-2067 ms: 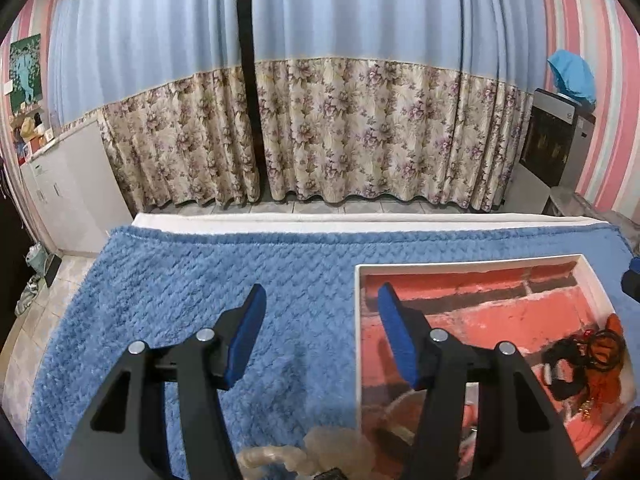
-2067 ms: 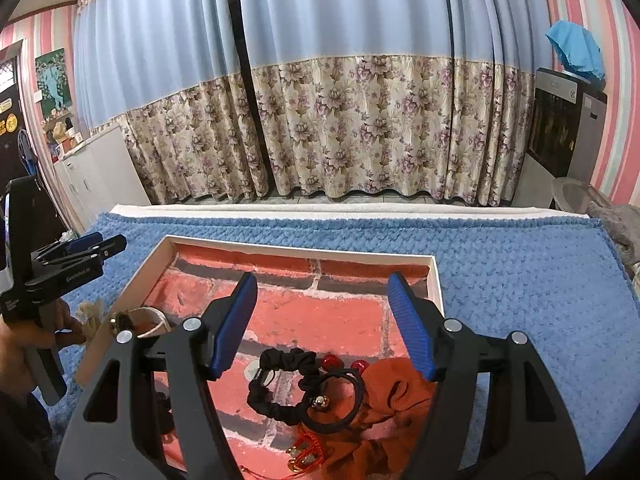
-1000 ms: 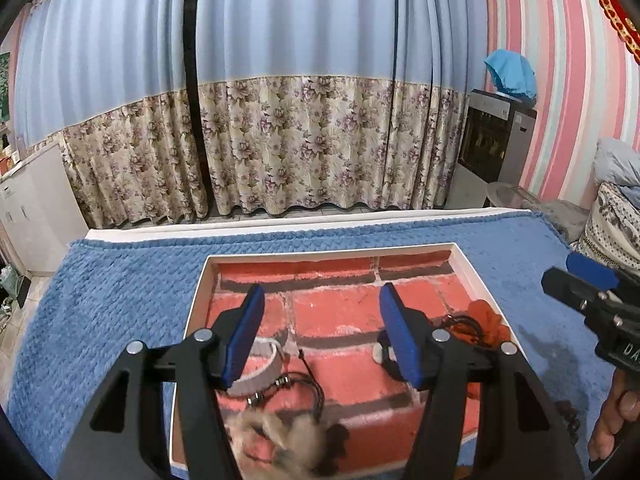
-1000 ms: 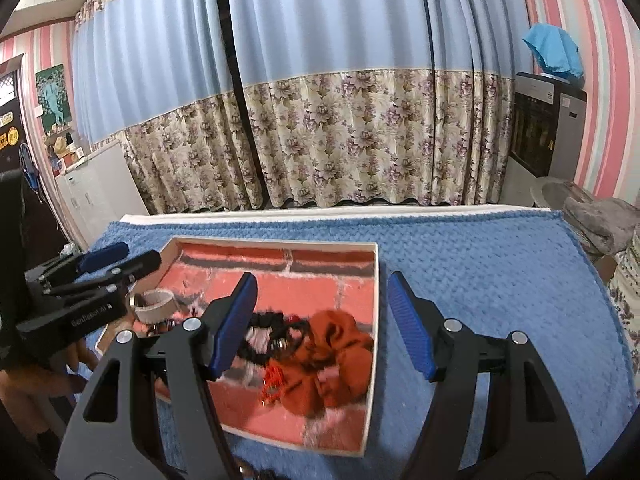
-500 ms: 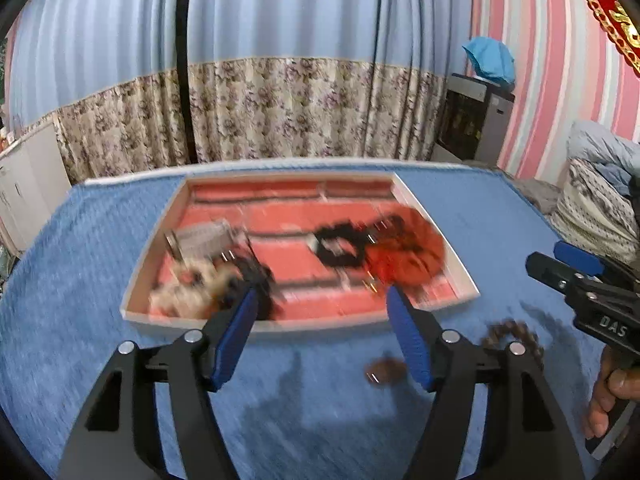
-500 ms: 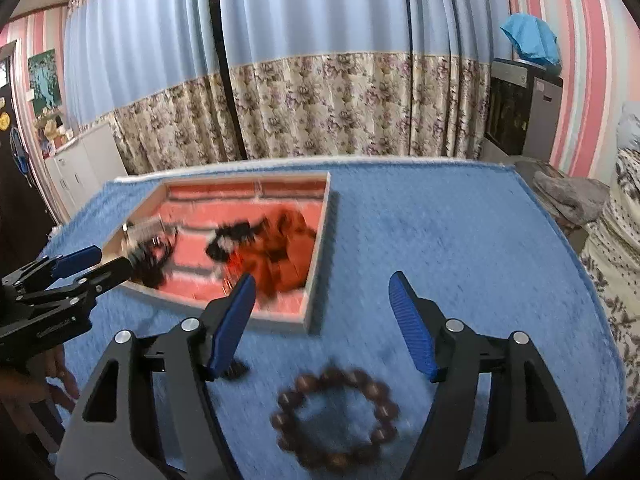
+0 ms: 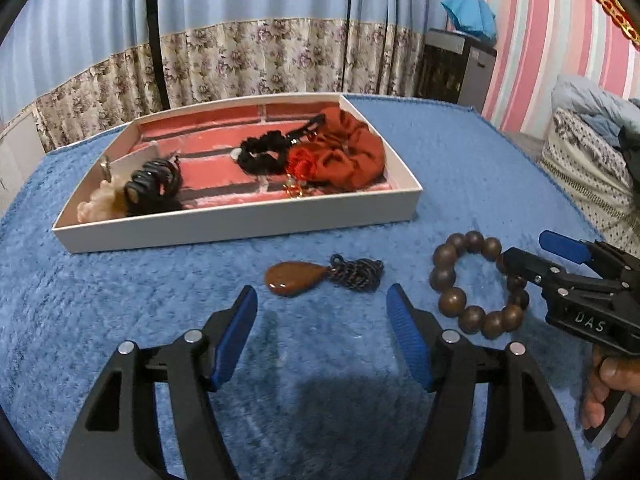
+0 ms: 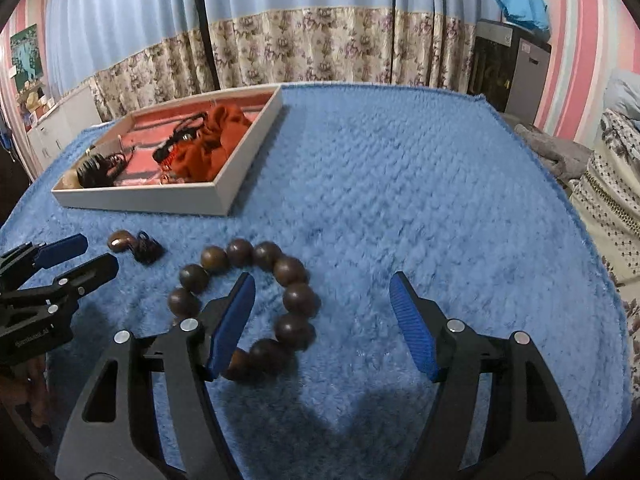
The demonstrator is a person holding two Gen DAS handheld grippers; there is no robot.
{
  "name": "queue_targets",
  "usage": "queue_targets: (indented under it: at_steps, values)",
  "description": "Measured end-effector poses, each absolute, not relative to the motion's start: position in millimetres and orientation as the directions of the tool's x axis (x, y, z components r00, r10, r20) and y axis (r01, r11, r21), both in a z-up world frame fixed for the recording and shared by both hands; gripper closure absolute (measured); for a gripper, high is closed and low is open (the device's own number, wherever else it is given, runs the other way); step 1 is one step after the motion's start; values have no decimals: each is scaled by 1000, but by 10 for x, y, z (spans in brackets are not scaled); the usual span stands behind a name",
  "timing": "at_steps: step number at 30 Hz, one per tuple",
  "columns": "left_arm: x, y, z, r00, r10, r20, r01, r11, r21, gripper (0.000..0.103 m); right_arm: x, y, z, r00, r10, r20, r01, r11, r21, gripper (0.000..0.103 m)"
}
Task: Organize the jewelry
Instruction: 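Grasp the teardrop pendant cord with the left tool while the right tool grasps the wooden bead bracelet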
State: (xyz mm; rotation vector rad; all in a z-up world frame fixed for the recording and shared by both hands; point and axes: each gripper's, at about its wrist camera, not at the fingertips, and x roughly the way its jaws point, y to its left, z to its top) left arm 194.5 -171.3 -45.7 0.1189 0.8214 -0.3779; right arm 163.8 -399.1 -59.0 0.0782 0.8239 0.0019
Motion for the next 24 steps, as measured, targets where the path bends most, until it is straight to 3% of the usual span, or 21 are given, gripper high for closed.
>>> queue_targets:
  at_steps: [6, 10, 15, 17, 19, 24]
  values:
    - [2071, -1810, -514, 607, -280, -744, 373, 927, -45, 37, 1740, -3976, -672, 653, 41, -756, 16, 998, 68, 37]
    - [2146, -1897, -538, 612, -258, -748, 373, 928, -15, 37, 1814, -3954, -715, 622, 18, -783, 5, 1000, 27, 53]
    - [2225, -2006, -562, 621, -234, -748, 378, 925, 25, 37, 1896, -3985, -737, 615, 15, -789, -5, 1000, 15, 58]
    - [2252, -2065, -596, 624, -208, -754, 383, 922, 62, 35, 1924, -3996, -739, 617, -4, -787, 0, 1000, -5, 70]
    - [2268, -2124, -631, 626, -176, -760, 386, 916, 106, 34, 1948, -4042, -738, 617, 2, -787, 4, 1000, 6, 74]
    - [2330, -2179, -698, 621, -152, -769, 402, 904, 146, 34, 1955, -4085, -745, 620, 18, -784, 5, 1000, 27, 75]
